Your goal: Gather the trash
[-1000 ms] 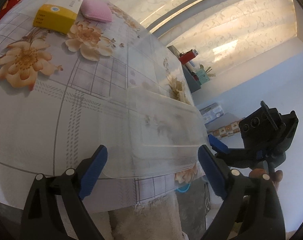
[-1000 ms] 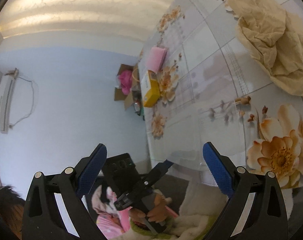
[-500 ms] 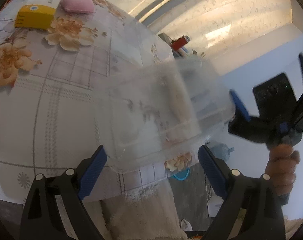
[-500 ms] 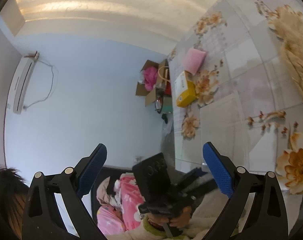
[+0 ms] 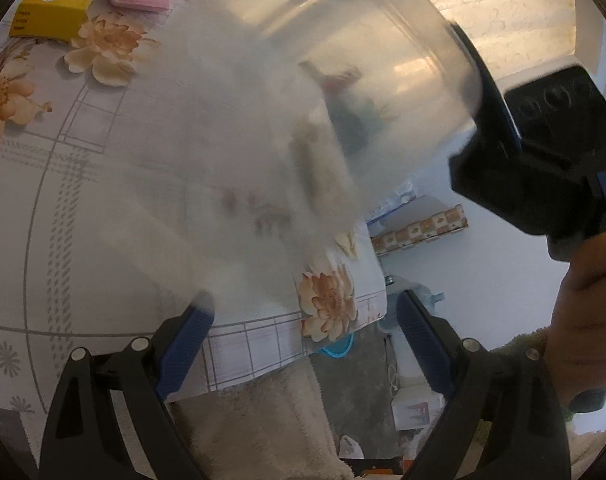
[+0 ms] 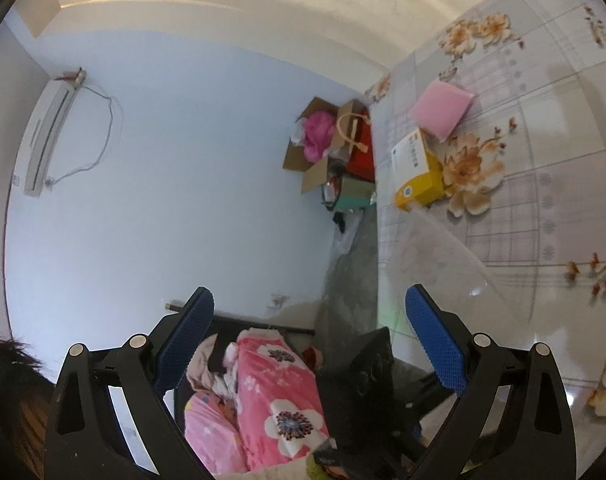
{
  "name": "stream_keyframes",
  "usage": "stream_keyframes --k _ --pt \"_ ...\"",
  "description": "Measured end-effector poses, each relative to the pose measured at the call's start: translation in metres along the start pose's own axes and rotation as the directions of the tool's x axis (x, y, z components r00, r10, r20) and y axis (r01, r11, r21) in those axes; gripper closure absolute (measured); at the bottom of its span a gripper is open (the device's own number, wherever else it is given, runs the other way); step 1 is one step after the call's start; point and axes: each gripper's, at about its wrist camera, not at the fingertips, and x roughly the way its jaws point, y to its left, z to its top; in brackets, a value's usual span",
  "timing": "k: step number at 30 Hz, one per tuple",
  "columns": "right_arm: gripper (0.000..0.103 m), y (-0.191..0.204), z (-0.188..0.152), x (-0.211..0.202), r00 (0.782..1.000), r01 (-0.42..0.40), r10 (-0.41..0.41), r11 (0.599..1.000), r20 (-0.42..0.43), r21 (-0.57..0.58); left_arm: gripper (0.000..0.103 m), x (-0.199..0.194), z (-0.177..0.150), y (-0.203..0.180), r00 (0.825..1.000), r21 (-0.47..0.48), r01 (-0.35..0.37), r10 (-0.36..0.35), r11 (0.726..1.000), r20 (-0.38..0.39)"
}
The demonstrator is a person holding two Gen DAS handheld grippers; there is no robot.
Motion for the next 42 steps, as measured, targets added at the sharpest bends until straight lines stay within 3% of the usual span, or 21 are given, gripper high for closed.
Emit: stream_keyframes --k 6,17,28,33,37,42 --pt "0.01 -0.007 0.005 0.02 0.999 0.014 -0.013 1.0 -0.029 0.024 0.013 -0.006 -0.006 0.008 1.0 -0.022 0.015 -0.015 1.0 0.009" --pt "0.01 -0.019 0.003 0.006 0.999 0.051 -0.05 0.997 -0.017 0.054 0.013 -0.04 -0.022 0.027 0.999 -0.017 -0.004 0.004 1.0 0.032" --pt "0.01 -0.098 -0.047 -0.054 0.991 0.094 -0.115 0.96 0.067 0.263 0.013 -0.078 -0.018 0.043 0.994 -0.046 -0.005 0.01 0.999 0.106" --pt "0.01 -0.125 -0.066 -0.087 0.972 0.128 -0.185 0.933 0.144 0.335 0.013 -0.075 -0.014 0.048 0.994 -0.088 0.007 0.002 0.996 0.112" --pt "0.01 -0.128 -0.073 -0.096 0.953 0.183 -0.249 0.926 0.17 0.331 0.013 -0.065 -0.009 0.046 0.996 -0.115 0.0 0.011 0.993 0.093" --pt "0.01 -0.122 -0.08 -0.093 0.899 0.35 -0.401 0.9 0.177 0.262 0.013 -0.047 0.002 0.03 0.993 -0.1 -0.063 0.072 0.993 0.09"
